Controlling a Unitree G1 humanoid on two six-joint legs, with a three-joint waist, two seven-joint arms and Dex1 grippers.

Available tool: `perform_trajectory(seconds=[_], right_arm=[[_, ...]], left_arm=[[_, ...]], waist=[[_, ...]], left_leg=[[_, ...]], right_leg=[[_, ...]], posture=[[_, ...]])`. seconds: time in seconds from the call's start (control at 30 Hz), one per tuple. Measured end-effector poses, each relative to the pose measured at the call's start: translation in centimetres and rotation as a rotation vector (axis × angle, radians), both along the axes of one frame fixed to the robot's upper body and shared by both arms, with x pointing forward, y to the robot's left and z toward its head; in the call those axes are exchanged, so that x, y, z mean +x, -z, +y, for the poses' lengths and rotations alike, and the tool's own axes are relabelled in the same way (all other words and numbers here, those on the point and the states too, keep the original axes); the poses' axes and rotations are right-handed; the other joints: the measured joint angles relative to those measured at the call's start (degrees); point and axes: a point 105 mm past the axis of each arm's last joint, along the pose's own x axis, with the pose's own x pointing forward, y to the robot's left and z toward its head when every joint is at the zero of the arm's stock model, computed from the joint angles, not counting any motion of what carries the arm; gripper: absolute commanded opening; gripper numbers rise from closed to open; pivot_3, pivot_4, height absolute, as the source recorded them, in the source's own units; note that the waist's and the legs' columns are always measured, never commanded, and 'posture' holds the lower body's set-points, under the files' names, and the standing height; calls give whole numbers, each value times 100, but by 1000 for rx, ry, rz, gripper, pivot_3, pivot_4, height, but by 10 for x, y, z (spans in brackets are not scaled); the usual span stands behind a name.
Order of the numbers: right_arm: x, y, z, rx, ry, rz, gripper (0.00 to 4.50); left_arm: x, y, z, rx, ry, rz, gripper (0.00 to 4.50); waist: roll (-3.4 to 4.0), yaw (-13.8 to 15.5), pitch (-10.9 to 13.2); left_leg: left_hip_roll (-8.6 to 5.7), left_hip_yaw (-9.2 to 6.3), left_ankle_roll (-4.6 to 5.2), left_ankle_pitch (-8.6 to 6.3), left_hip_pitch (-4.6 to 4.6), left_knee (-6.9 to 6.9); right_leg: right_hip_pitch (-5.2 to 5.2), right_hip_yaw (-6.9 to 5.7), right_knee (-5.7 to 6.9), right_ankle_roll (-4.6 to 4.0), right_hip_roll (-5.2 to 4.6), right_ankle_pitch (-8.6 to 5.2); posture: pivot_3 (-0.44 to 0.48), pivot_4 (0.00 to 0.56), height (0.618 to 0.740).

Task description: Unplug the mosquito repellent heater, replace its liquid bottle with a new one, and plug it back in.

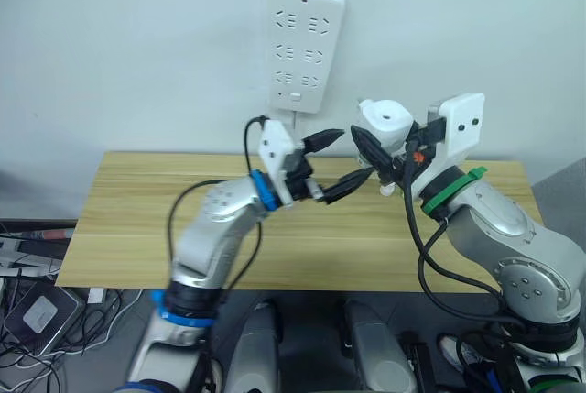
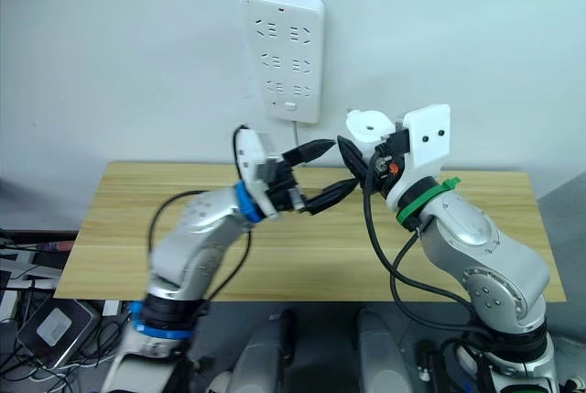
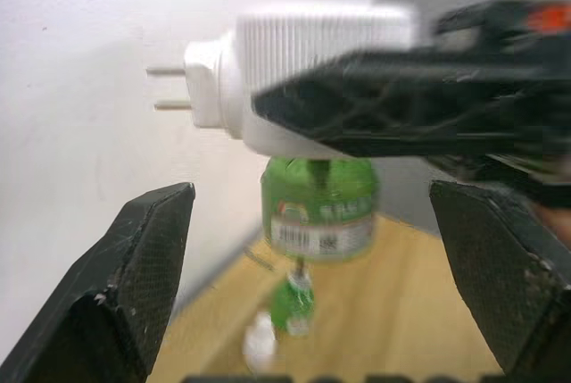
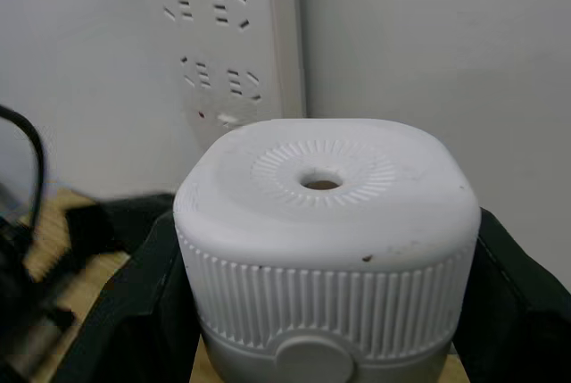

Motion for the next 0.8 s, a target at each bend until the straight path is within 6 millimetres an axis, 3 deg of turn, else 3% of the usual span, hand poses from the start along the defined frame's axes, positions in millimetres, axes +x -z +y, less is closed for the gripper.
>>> perform_trajectory(seconds=[0.1, 0.37, 0.53, 0.7, 0.8], right_arm=[[-1, 0, -2, -15, -10, -17, 3115], [-2, -9, 3, 31, -38, -69, 3114], [-2, -10, 5, 43, -44, -69, 3114], [1, -11, 4, 50, -34, -66, 3114], [2, -12, 2, 59, -22, -66, 3114]], left_arm=[[8, -13, 29, 17, -83, -7, 4500], [30, -40, 67, 10, -295, -113, 4500], [49, -51, 73, 49, -318, -185, 4500], [68, -37, 60, 96, -261, -168, 4500], [78, -40, 51, 98, -225, -189, 4500]], waist=[[0, 30, 0], [0, 126, 0], [-1, 170, 0], [-1, 168, 0], [-1, 166, 0]], left_leg=[[-4, -1, 0, 0, -1, 1], [-4, -2, 0, 0, -2, -2], [-9, 1, -1, 0, -3, -3], [-10, -1, -16, 9, -7, -4], [-10, 0, -17, 9, -8, -4]], right_leg=[[1, 0, -3, 0, 3, 0], [0, -3, -6, 0, 1, 0], [1, -2, -10, 0, -2, 0], [-2, -7, -8, 0, -3, 0], [-3, -8, -9, 0, -3, 0]], posture=[[45, 316, 740], [79, 304, 740], [76, 302, 740], [50, 299, 740], [33, 294, 740]])
